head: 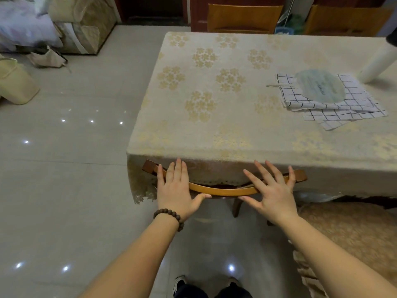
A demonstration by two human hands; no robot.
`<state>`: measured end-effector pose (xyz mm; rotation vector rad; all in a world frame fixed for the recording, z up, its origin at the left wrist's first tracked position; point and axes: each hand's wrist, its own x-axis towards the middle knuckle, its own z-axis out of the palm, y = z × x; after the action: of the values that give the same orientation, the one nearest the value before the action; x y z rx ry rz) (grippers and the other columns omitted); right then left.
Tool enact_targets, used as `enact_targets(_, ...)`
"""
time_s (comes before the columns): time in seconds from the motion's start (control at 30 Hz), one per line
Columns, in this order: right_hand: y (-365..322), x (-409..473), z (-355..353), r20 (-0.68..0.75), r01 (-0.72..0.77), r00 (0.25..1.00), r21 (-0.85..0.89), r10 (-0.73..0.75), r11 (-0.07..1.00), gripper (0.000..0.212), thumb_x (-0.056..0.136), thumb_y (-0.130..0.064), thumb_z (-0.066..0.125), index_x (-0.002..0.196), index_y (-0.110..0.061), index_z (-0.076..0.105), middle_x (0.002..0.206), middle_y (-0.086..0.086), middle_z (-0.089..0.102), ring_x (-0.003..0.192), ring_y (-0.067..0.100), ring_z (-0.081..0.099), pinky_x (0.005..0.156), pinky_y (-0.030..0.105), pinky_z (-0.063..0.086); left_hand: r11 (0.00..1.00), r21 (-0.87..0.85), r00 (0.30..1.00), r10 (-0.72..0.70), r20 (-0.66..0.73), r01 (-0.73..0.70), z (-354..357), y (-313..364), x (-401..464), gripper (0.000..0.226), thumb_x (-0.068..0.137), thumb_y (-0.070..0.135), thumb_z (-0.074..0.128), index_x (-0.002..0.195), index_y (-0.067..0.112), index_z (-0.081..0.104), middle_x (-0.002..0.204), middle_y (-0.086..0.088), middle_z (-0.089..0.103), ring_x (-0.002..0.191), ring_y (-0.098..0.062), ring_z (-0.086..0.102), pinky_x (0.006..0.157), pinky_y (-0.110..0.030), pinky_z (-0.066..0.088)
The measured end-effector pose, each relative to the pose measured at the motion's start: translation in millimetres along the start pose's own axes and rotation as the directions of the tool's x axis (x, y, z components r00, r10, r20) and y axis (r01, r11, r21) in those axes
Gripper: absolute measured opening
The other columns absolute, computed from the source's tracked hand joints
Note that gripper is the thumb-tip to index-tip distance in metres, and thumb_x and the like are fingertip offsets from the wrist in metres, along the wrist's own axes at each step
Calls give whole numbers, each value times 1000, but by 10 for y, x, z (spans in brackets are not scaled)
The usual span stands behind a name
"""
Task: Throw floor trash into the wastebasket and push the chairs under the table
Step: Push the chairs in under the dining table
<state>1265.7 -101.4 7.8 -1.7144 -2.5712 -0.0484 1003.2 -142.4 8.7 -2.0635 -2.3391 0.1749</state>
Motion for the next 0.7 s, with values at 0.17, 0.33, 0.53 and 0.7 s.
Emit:
enact_targets(0.17, -119, 18, -55, 53, -47, 997, -37, 49, 998, 75, 75, -78, 26, 138, -38, 39, 151, 0, 34, 139, 28, 27, 110, 64, 3, 1000, 0, 1000, 20, -16, -20, 33, -107, 64, 116, 63, 90, -1, 149, 13, 5, 158, -8, 4, 145, -25, -3, 113, -52, -13)
enact_targets(0.33, -266, 52, -101, 83, -86, 992, -84, 93, 993, 87, 69, -83, 2, 144, -41, 20, 157, 0, 16, 145, 26, 7, 110, 63, -7, 999, 4, 999, 36, -2, -36, -5, -224, 114, 118, 60, 92, -2, 149, 15, -1, 158, -7, -2, 144, -25, -9, 112, -51, -14)
enact_targets(0.53, -265, 49, -258, 194, -85, 976, -54, 94, 995, 82, 79, -78, 24, 146, -38, -1, 159, 3, -3, 144, 26, -12, 111, 60, -12, 995, -69, 991, 77, 106, -70, -201, -238, 98, 110, 68, 89, 14, 149, 18, -7, 159, -6, -4, 144, -27, -9, 114, -50, -9)
enact_targets(0.7, -296, -195, -516, 55, -217, 976, 174, 211, 960, 75, 87, -64, 37, 148, -33, 7, 159, 3, 1, 145, 24, -7, 116, 50, -5, 968, -211, 990, 133, -37, -138, -467, -83, -150, 93, 82, 74, 26, 149, 14, 3, 158, -9, 11, 144, -26, 5, 117, -44, 2)
